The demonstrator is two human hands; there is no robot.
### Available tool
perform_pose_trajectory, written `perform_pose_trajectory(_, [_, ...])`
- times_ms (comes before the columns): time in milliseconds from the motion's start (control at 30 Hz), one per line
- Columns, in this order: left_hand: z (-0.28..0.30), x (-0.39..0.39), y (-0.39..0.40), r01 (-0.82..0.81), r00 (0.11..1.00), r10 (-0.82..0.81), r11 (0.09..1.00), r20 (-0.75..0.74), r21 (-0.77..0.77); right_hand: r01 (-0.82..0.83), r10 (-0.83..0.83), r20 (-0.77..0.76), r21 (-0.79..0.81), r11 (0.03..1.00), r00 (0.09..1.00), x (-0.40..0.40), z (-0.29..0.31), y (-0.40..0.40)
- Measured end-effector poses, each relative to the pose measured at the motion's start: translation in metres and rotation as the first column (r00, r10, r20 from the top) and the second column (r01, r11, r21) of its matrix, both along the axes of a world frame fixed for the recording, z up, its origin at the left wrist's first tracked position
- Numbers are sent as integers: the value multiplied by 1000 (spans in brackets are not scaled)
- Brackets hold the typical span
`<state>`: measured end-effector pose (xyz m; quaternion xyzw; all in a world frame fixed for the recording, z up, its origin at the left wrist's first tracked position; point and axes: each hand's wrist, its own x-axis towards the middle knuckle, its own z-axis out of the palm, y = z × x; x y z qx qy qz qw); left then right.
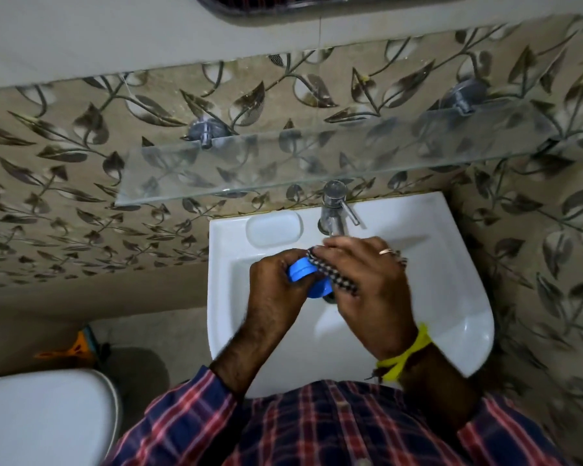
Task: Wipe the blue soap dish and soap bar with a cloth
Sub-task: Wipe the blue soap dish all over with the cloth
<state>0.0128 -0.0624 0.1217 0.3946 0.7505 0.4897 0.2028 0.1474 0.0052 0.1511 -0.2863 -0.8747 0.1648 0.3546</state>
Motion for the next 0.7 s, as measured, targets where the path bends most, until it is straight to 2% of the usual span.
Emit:
perform_pose_trajectory(233, [1,3,-7,-110,993,102,979,53,173,-49,46,23,187,981,999,-10,-14,-9])
perform_pose_trajectory(300, [0,3,-11,-126,992,123,965,25,231,14,-13,-10,106,994,1000,-6,-19,1])
perform_pose_trajectory(400, [-4,5,-13,-114,993,111,970,27,213,22,-24,-99,-16,1000,995,-11,-20,-3])
perform_pose_trajectory(567, [-4,10,-13,-102,994,87,960,66,259,-103,114,-121,98,990,986,-22,-12,-17])
perform_pose_trajectory(700, [-4,7,-16,-150,988,140,964,62,220,27,-25,-91,21,999,996,-8,-21,-9])
